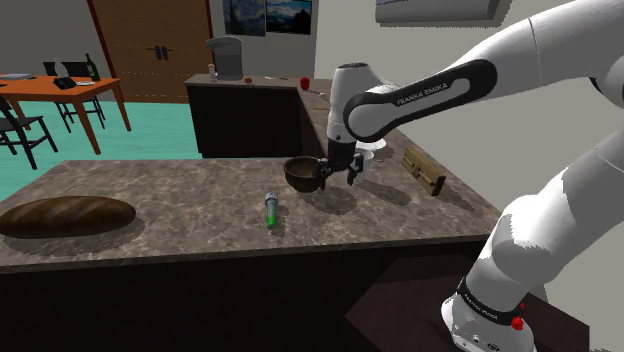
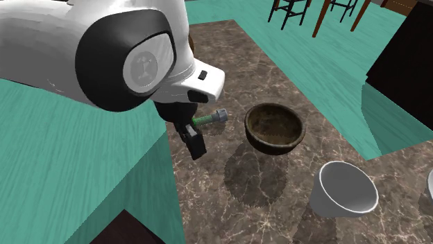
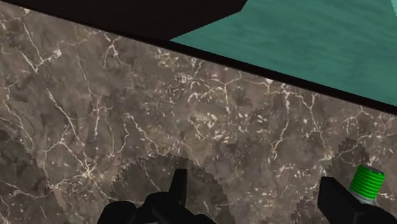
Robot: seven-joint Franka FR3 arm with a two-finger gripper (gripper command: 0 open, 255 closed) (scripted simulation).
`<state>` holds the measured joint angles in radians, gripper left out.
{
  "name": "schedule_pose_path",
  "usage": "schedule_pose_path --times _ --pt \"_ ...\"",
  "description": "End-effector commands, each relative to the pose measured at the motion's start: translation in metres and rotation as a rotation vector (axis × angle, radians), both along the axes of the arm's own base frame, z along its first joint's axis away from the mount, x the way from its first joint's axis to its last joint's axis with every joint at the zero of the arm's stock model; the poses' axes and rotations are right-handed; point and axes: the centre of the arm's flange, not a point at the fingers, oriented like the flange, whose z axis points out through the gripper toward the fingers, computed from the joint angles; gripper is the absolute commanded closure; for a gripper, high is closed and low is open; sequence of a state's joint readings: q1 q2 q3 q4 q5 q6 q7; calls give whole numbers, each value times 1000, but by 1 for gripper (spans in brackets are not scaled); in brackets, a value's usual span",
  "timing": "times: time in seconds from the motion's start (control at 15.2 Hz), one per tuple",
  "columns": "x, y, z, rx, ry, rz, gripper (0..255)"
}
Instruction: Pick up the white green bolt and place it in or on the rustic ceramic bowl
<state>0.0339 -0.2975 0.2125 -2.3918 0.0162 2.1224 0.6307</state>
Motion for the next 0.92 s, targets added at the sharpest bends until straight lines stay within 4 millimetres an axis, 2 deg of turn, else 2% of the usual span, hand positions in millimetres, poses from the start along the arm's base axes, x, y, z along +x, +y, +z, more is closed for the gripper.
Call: schedule_pose_path --times 0.0,0.86 --pt "18 15 -18 6 -7 -26 0" --pt "135 91 -108 36 -45 -189 0"
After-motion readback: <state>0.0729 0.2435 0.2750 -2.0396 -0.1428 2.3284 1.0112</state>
